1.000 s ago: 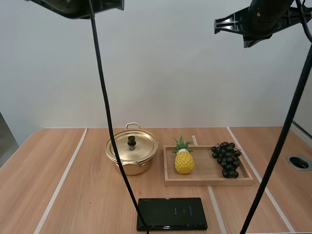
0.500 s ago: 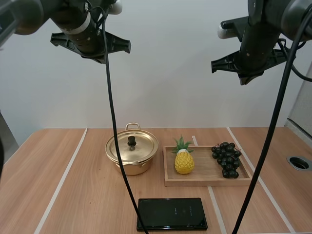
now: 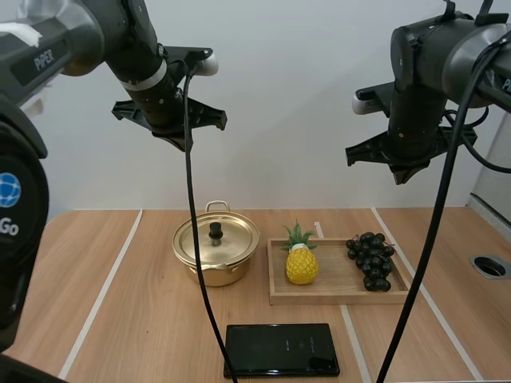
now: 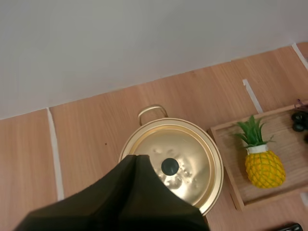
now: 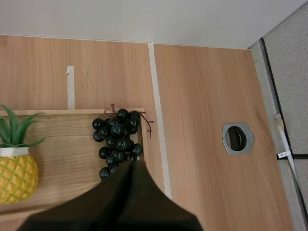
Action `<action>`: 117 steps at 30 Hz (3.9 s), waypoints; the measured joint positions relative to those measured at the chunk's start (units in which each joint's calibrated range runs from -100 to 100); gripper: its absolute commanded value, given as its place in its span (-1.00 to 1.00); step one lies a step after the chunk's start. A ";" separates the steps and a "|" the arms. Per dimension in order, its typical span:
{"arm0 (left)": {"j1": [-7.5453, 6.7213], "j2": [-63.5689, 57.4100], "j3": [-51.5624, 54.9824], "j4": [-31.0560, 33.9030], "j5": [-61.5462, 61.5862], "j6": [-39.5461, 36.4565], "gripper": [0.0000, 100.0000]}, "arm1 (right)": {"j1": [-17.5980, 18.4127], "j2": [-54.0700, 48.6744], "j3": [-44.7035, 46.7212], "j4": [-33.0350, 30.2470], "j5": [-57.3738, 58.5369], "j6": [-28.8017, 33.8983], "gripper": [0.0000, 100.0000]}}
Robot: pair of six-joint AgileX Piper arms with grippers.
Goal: Open the pot, put the grape inside, and close it
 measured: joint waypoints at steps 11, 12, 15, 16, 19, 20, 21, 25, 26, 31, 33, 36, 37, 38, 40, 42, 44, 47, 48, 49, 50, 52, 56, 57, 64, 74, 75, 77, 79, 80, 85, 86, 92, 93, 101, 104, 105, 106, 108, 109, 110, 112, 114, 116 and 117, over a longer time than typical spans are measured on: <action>0.00 0.00 4.36 -3.11 1.01 3.61 -0.80 | 0.00 0.00 0.15 0.00 0.00 0.00 -1.00; 0.00 0.00 4.36 -3.23 1.01 3.61 -0.58 | 0.00 0.00 0.15 0.00 0.00 0.00 -1.00; 0.00 0.00 4.36 -3.23 1.01 3.61 0.48 | 0.00 0.00 0.15 0.00 0.00 0.26 -0.66; 0.00 0.00 4.36 -3.23 1.01 3.61 0.88 | 0.00 0.00 0.15 0.00 0.00 0.36 -0.35; 0.00 0.00 4.36 -3.23 1.01 3.61 1.00 | 0.00 0.00 0.15 0.00 0.00 0.47 0.80; 0.00 0.00 4.36 -3.23 1.01 3.61 1.00 | 0.00 0.00 0.15 0.00 0.00 0.47 1.00; 0.00 0.00 4.36 -3.23 1.01 3.61 1.00 | 0.00 0.00 0.15 -0.15 0.00 0.47 1.00; 0.00 0.00 4.36 -3.23 1.01 3.61 1.00 | 0.00 0.00 0.15 -0.48 0.00 0.47 1.00; 0.00 0.00 4.36 -3.23 1.01 3.61 1.00 | 0.00 0.00 0.15 -0.48 0.00 0.47 1.00; 0.00 0.00 4.36 -3.23 1.01 3.81 1.00 | 0.00 0.00 0.15 -0.63 0.00 0.47 1.00; 0.00 0.00 4.36 -3.23 1.01 4.81 1.00 | 0.00 0.00 0.15 -0.67 0.00 0.47 1.00; 0.00 0.26 4.36 -3.23 1.01 6.67 1.00 | 0.00 0.00 0.15 -0.77 0.00 0.47 1.00; 0.00 0.55 4.36 -3.50 1.01 7.16 1.00 | 0.00 0.00 0.15 -0.77 0.00 0.47 1.00; 0.00 0.90 4.36 -3.71 1.01 7.57 1.00 | 0.00 0.00 0.15 -0.77 0.00 0.47 1.00; 0.00 2.01 4.36 -4.20 1.01 7.90 1.00 | 0.00 0.00 0.15 -0.77 0.00 0.47 1.00; 0.00 3.23 4.52 -4.82 1.01 8.32 1.00 | 0.00 0.00 0.15 -0.77 0.00 0.47 1.00; 0.00 3.51 4.51 -4.98 1.01 8.46 1.00 | 0.00 0.00 0.15 -0.77 0.00 0.47 1.00; 0.00 5.93 4.51 -5.47 1.01 10.22 1.00 | 0.00 0.00 0.15 -0.77 0.00 0.47 1.00; 0.00 6.73 4.51 -5.57 1.01 10.78 1.00 | 0.00 0.00 0.15 -0.77 0.00 0.47 1.00; 0.00 7.42 4.51 -5.57 1.01 11.10 1.00 | 0.00 0.00 0.15 -0.77 0.00 0.47 1.00; 0.00 7.90 4.51 -5.57 1.01 11.31 1.00 | 0.00 0.00 0.15 -0.77 0.00 0.47 1.00; 0.00 8.62 4.51 -5.57 1.01 11.42 1.00 | 0.00 0.00 0.15 -0.77 0.00 0.47 1.00; 0.00 9.06 4.51 -5.57 1.01 11.49 1.00 | 0.00 0.00 0.15 -0.77 0.00 0.47 1.00; 0.00 9.23 4.51 -5.57 1.01 11.49 1.00 | 0.00 0.00 0.15 -0.77 0.00 0.47 1.00; -0.06 11.79 9.52 -5.90 0.96 14.47 1.00 | 0.00 0.00 0.15 -0.77 0.00 0.47 1.00; -0.15 11.79 16.02 -5.90 -9.16 15.78 1.00 | 0.00 0.00 0.15 -0.77 0.00 0.47 1.00; -0.15 11.79 16.32 -5.90 -10.11 15.97 1.00 | 0.00 0.00 0.15 -0.77 0.00 0.47 1.00; -0.15 11.79 16.79 -6.01 -12.20 16.31 1.00 | 0.00 0.00 0.15 -0.77 0.00 0.47 1.00; -0.15 11.79 17.50 -6.26 -14.67 16.96 1.00 | 0.00 0.00 0.15 -0.77 0.00 0.47 1.00; -0.15 11.79 17.83 -6.69 -15.96 17.31 1.00 | 0.00 0.00 0.15 -0.77 0.00 0.47 1.00; -0.15 11.79 19.29 -10.74 -19.00 20.11 1.00 | 0.00 0.00 0.15 -0.77 0.00 0.47 1.00; -0.15 11.79 19.29 -11.81 -19.38 20.63 1.00 | 0.00 0.00 0.15 -0.77 0.00 0.47 1.00; -0.15 11.79 19.29 -14.45 -22.91 21.32 1.00 | 0.00 0.00 0.15 -0.77 0.00 0.47 1.00; -0.15 11.79 19.29 -14.49 -23.38 21.32 1.00 | 0.00 0.00 0.15 -0.77 0.00 0.47 1.00; -0.15 12.28 19.29 -14.88 -26.26 21.32 1.00 | 0.00 0.00 0.15 -0.77 0.00 0.47 1.00; -0.15 14.05 19.29 -14.88 -26.26 21.32 1.00 | 0.00 0.00 0.15 -0.77 0.00 0.47 1.00; -0.15 14.75 19.29 -14.88 -26.26 21.32 1.00 | 0.00 0.00 0.15 -0.77 0.00 0.47 1.00; -0.15 15.31 19.29 -14.88 -26.10 21.32 1.00 | 0.00 0.00 0.15 -0.77 0.00 0.47 1.00; -0.15 16.19 19.29 -14.88 -25.88 21.21 1.00 | 0.00 0.00 0.15 -0.77 0.00 0.47 1.00; -0.15 16.52 19.29 -14.88 -25.75 21.12 1.00 | 0.00 0.00 0.15 -0.77 0.00 0.47 1.00; -0.15 16.80 19.29 -14.88 -25.67 21.12 1.00 | 0.00 0.00 0.15 -0.77 0.00 0.47 1.00; -0.15 16.92 19.29 -14.88 -25.67 21.01 1.00 | 0.00 0.00 0.15 -0.77 0.00 0.47 1.00; -0.15 17.15 19.29 -14.88 -25.67 21.01 1.00 | 0.00 0.00 0.15 -0.77 0.00 0.47 1.00; -0.15 17.61 19.29 -14.77 -25.67 20.79 1.00 | 0.00 0.00 0.15 -0.77 0.00 0.47 1.00; -0.15 18.04 19.29 -14.43 -25.67 20.65 1.00 | 0.00 0.00 0.15 -0.77 0.00 0.47 1.00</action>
